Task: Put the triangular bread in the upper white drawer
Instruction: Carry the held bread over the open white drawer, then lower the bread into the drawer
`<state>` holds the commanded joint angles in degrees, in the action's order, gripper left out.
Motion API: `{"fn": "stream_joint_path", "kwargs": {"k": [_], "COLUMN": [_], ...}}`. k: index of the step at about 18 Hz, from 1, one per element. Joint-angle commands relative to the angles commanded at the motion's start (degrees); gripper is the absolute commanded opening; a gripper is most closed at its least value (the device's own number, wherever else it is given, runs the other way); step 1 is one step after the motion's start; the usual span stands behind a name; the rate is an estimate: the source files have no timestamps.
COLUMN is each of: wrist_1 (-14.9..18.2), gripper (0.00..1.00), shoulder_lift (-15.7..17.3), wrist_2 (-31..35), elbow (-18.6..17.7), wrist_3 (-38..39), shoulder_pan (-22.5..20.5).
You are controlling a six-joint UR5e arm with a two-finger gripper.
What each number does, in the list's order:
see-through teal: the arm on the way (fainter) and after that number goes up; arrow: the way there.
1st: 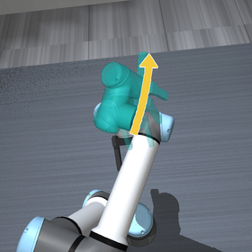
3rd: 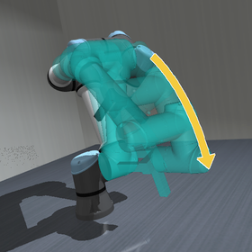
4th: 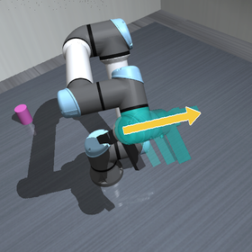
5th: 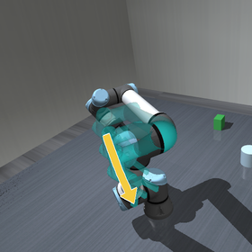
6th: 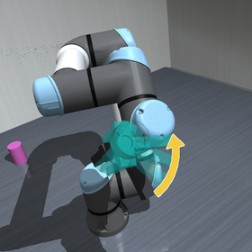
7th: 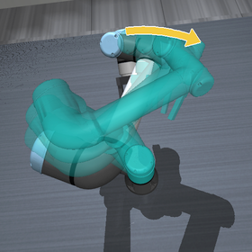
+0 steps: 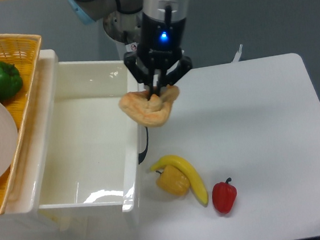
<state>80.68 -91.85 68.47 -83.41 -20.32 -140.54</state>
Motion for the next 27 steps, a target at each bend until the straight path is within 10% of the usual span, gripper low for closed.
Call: {"fn": "stream_joint_path", "kwargs": {"k": [27], "wrist_1": [1.32], "gripper": [0.04], "shoulder_lift": [-1.49], "wrist_2": [0.09], "elbow": [-6.68], "wrist_3": [5.73], "shoulder_pan": [8.70]}}
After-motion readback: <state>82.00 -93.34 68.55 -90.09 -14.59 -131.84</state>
